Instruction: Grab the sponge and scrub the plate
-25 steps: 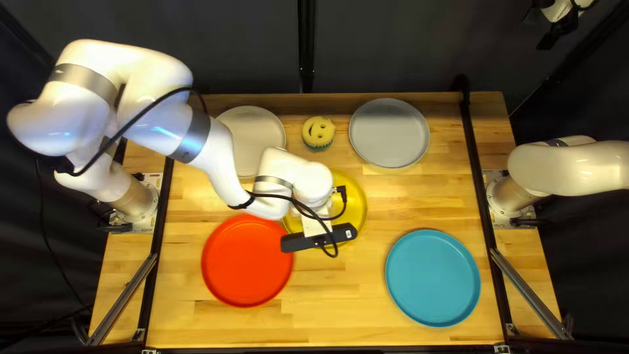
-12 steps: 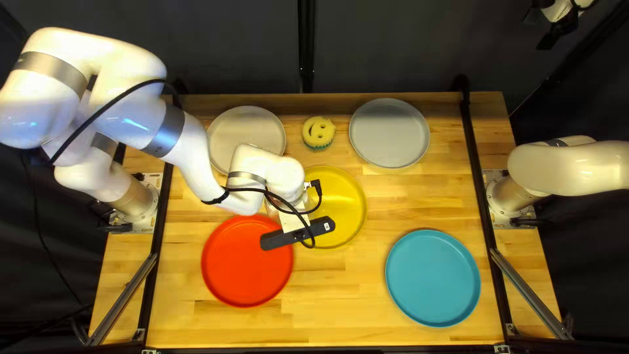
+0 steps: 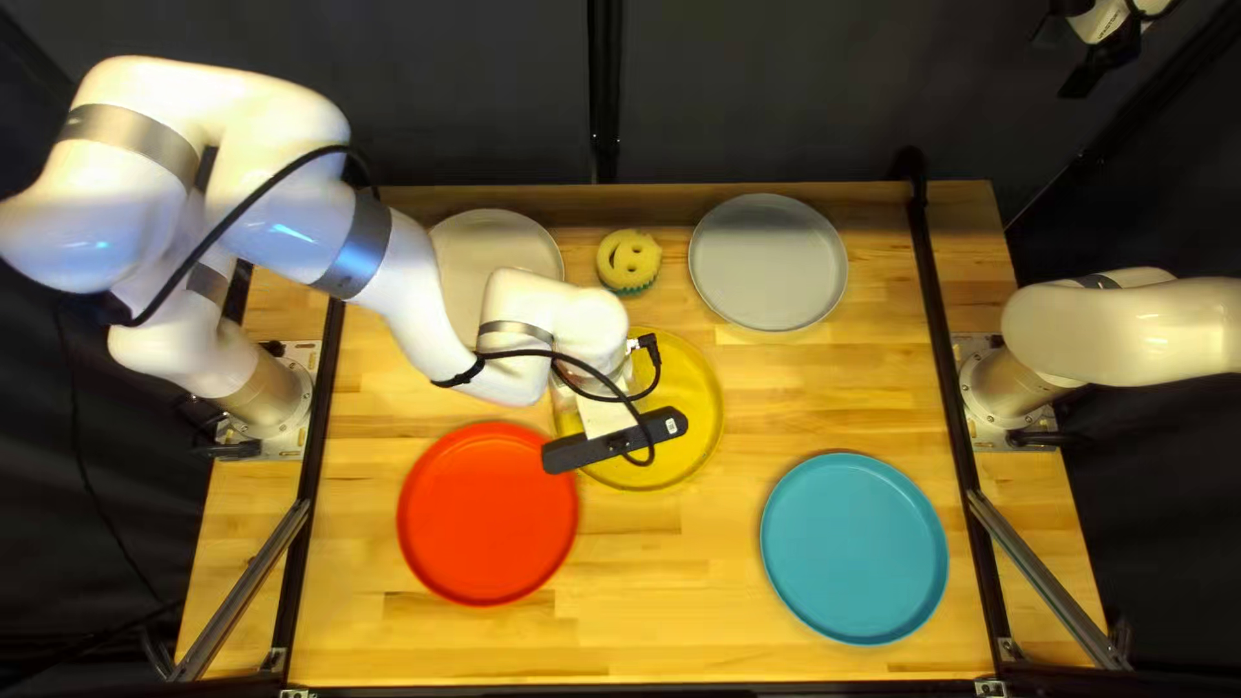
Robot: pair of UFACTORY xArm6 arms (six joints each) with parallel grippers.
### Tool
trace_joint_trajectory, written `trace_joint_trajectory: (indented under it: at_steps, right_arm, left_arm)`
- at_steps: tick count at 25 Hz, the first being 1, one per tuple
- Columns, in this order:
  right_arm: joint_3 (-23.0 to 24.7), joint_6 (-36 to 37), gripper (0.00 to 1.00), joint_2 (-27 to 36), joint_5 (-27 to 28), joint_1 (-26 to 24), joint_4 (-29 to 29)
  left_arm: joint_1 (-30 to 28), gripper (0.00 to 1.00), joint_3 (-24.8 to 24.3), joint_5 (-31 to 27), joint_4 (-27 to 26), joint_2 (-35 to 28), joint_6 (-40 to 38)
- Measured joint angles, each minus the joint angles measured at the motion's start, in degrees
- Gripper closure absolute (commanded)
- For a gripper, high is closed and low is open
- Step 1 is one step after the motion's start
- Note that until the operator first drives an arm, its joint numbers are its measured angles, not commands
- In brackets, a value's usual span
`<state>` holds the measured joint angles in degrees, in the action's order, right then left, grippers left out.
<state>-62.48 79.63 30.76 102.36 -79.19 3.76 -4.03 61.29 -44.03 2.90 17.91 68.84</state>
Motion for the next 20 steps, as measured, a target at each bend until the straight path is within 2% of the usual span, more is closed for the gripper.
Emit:
trace_joint_trajectory:
  at_steps: [13, 17, 20]
  right_arm:
    - [0.00, 0.00, 0.00, 0.00, 0.00, 0.00, 0.00]
    - [0.00, 0.00, 0.00, 0.00, 0.00, 0.00, 0.00]
    - [0.00, 0.00, 0.00, 0.00, 0.00, 0.00, 0.00]
  left_arm:
    - [1.56, 1.00, 11.34, 0.59, -0.36, 10.00, 3.19]
    - [1.94, 1.00, 9.95, 1.25, -0.65, 9.06, 3.15]
    - [2.23, 1.00, 6.61, 2.15, -0.99, 6.57, 2.30]
